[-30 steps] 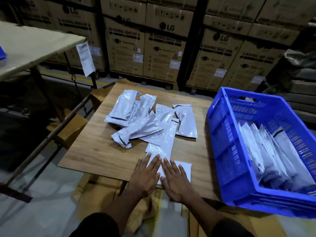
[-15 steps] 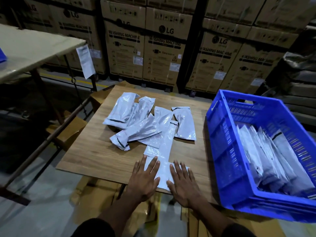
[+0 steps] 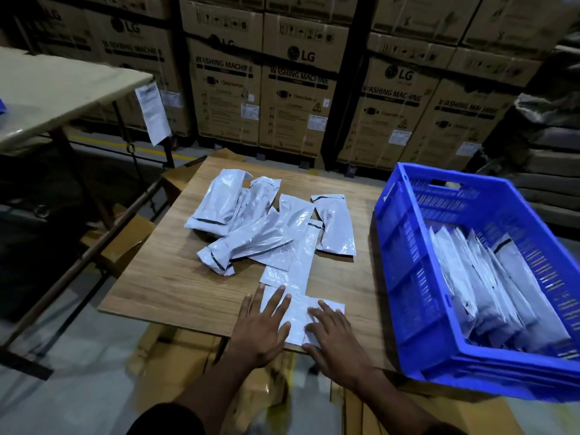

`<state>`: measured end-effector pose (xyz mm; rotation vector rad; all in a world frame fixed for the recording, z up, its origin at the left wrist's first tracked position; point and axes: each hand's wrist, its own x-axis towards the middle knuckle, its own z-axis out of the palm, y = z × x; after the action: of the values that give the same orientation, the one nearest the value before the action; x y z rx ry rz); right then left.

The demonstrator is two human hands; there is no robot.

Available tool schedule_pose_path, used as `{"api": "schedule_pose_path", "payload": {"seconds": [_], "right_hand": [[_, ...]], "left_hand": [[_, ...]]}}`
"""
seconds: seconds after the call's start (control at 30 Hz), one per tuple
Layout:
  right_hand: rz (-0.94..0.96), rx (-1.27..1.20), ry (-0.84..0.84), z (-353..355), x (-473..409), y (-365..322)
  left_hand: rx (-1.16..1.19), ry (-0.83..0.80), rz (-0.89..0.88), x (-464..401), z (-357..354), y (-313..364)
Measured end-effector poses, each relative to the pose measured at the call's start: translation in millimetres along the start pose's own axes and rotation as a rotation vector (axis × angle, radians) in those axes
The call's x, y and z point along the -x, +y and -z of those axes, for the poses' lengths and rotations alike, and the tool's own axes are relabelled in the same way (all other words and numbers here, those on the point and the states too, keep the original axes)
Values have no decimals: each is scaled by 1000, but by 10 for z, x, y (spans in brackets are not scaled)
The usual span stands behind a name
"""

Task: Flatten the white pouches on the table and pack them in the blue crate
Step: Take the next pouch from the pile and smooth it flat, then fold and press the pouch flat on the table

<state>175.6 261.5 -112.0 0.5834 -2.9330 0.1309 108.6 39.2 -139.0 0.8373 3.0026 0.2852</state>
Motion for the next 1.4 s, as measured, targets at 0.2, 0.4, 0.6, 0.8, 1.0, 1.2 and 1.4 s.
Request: {"api": "schedule_pose_path", "payload": {"seconds": [0.2, 0.4, 0.6, 0.8, 1.0, 1.2, 1.4], "right_hand": [[145, 145, 84, -49, -106, 17], [1, -50, 142, 190, -253, -26], [265, 110, 120, 588, -117, -114], [418, 328, -103, 632, -227, -14], [325, 136, -135, 837, -415, 158], [130, 76, -36, 1054, -371, 299], [-103, -270, 342, 1425, -272, 421]], "left_hand": [[53, -59, 7, -48, 59, -11], [-88, -36, -180, 54, 178, -33], [-122, 87, -119, -151, 315, 4], [-96, 87, -229, -355, 549, 62], [357, 194, -174, -348, 438, 37], [283, 214, -26, -217, 245, 34], [-36, 75, -70, -289, 122, 203]]}}
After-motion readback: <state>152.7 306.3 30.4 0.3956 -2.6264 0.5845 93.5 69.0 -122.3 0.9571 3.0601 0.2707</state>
